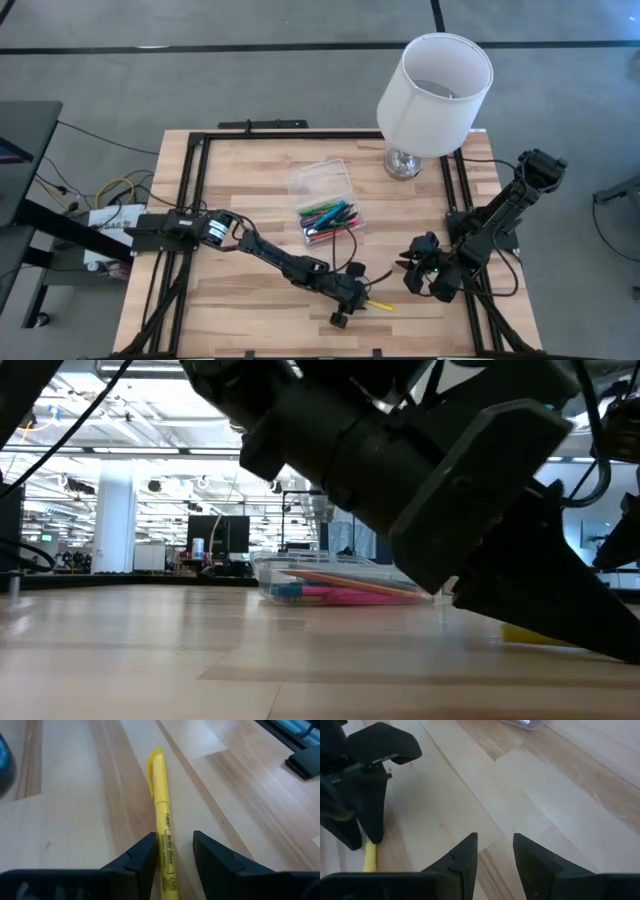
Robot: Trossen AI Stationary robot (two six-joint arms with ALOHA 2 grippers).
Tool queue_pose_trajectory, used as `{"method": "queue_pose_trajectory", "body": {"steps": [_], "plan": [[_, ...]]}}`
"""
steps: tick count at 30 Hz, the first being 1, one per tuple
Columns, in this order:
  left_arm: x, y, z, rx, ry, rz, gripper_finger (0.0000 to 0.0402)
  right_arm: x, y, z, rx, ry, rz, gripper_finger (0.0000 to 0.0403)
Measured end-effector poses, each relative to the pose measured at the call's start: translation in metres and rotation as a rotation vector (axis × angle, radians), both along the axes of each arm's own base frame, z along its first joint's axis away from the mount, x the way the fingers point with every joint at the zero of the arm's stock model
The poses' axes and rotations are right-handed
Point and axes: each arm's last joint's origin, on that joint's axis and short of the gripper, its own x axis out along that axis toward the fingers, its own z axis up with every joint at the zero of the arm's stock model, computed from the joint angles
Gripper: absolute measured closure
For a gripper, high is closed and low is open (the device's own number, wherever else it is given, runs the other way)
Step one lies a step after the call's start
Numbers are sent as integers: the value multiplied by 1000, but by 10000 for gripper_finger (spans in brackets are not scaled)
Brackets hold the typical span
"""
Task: Pick & place school supplies into a supply box
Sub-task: Put the yellow ballpen into the transparent supply box
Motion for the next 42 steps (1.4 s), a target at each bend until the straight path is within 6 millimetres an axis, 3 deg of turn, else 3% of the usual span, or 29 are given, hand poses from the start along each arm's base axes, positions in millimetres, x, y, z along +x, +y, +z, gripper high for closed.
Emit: {"method": "queue_pose_trajectory", "body": {"steps": [10,17,21,33,42], "plan": [[0,-4,6,2,134,72,383,0,0,0,13,-2,-14,286],[-1,-3,9,-21,221,183,371,0,0,0,16,-3,-17,286],[-5,-1,16,-16,248,206,384,0,0,0,21,-6,-17,286],[-37,17,39,121,487,449,384,2,1,1,32,-26,-22,286],[-50,23,53,173,557,486,390,3,2,2,32,-47,-28,286]]}}
